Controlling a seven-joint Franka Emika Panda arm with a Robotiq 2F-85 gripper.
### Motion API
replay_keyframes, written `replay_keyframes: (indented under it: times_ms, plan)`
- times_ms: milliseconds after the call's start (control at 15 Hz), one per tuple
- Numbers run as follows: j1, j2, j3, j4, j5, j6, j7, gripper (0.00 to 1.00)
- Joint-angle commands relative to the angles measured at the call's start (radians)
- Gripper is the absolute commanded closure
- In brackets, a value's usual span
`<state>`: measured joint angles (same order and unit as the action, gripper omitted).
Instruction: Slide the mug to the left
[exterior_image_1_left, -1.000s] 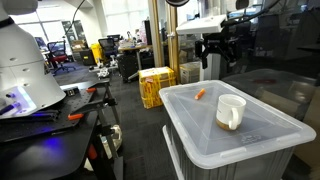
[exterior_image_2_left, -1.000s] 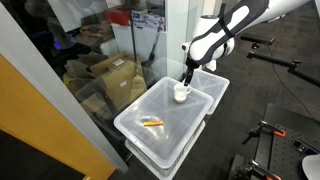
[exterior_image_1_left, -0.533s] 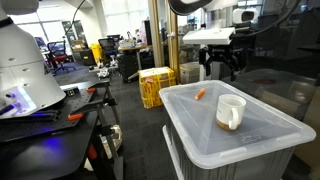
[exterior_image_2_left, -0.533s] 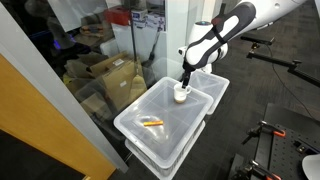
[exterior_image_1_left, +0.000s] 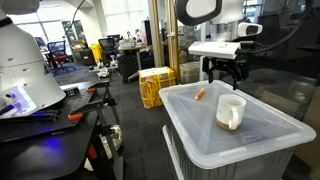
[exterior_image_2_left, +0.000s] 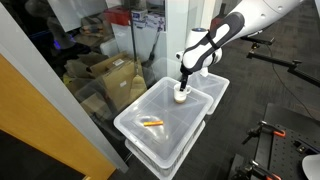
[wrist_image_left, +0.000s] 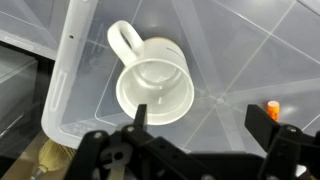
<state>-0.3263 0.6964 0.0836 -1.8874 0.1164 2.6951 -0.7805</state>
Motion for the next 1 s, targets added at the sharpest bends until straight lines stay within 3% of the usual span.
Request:
replay_keyframes:
  times_ms: [0,933]
  plan:
    - [-0.022,0.048,0.022,0.060,-0.027,-0.043,-0.015,0.00]
    - [-0.004,0.196,0.006,0.198,-0.082,-0.101,0.011,0.00]
